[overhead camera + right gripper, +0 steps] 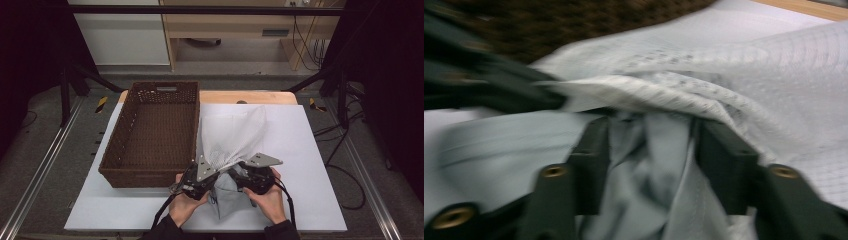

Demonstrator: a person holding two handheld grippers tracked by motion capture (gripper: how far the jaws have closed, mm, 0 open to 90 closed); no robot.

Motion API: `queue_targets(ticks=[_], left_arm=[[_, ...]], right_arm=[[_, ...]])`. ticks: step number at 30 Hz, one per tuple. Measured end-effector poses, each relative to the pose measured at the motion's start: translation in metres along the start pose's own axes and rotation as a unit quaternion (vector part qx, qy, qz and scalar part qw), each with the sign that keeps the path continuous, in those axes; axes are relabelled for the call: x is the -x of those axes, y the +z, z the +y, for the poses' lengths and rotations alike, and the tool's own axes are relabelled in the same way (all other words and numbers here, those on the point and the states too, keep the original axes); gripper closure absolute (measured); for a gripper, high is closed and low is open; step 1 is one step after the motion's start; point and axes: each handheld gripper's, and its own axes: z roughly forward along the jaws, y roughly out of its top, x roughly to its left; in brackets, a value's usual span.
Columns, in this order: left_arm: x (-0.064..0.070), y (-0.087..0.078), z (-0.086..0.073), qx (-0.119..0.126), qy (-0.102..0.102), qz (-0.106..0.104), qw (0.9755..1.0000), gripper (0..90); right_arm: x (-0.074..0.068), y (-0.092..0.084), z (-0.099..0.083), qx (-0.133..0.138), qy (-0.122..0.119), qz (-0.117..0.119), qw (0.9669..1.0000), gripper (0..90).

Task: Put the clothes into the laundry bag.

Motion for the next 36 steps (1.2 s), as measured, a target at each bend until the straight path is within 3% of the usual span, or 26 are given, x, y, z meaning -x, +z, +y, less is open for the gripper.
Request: queue_targets(ticks=[1,3,5,7,10,13,14,15,18,20,24,27,29,31,33,36], left_arm=[[0.0,0.001,0.0,0.0,-0.001,0.0,1.0,88.6],[-0.001,0.002,-0.001,0.002,-0.005,0.001,1.0,88.6],[0.0,0.003,0.0,0.005,-0.005,0.002,1.0,88.6],[0.0,0.003,0.0,0.01,-0.004,0.005,0.9999,88.6],[0.001,0.002,0.001,0.014,-0.006,0.005,0.9999,88.7],[0.0,0.0,0.001,0.018,-0.007,0.0,0.9998,88.7],[0.0,0.0,0.001,0.018,-0.007,0.0,0.9998,88.7],[0.0,-0.001,0.002,0.019,-0.012,-0.008,0.9997,88.8],[0.003,-0.005,0.005,0.027,-0.011,-0.015,0.9994,88.8],[0.005,-0.009,0.007,0.03,-0.008,-0.017,0.9994,88.8],[0.007,-0.015,0.009,0.03,-0.006,-0.025,0.9992,88.9],[0.008,-0.014,0.007,0.017,-0.002,-0.03,0.9994,88.8],[0.01,-0.008,0.004,0.008,0.0,-0.028,0.9996,88.7],[0.009,-0.001,0.0,0.001,0.0,-0.025,0.9997,88.7],[0.008,0.003,-0.003,-0.004,-0.003,-0.022,0.9997,88.7],[0.005,0.01,-0.007,-0.01,-0.006,-0.018,0.9998,88.6]], right_arm=[[0.001,-0.01,-0.001,0.01,0.007,0.026,0.9996,41.2],[0.001,-0.024,-0.003,0.03,0.012,0.051,0.9982,36.9],[-0.001,-0.034,-0.005,0.045,0.006,0.052,0.9977,33.8],[-0.006,-0.033,-0.008,0.031,-0.01,0.051,0.9982,30.8],[-0.014,-0.014,-0.013,0.0,-0.024,0.057,0.9981,30.6],[-0.019,0.012,-0.017,-0.036,-0.043,0.035,0.9978,38.8],[-0.019,0.012,-0.017,-0.036,-0.043,0.035,0.9978,38.8],[-0.02,0.025,-0.02,-0.048,-0.045,0.02,0.9976,53.4],[-0.019,0.026,-0.016,-0.045,-0.032,0.01,0.9984,71.7],[-0.017,0.026,-0.013,-0.039,-0.022,0.005,0.999,74.7],[-0.008,0.03,-0.011,-0.023,0.019,-0.039,0.9988,76.3],[0.001,0.032,-0.01,-0.009,0.064,-0.084,0.9944,76.5],[0.004,0.036,-0.01,-0.008,0.065,-0.119,0.9907,76.2],[0.004,0.041,-0.011,-0.013,0.061,-0.12,0.9908,72.8],[0.005,0.038,-0.011,-0.011,0.037,-0.109,0.9933,66.7],[0.005,0.024,-0.012,-0.004,0.034,-0.071,0.9969,50.8]])
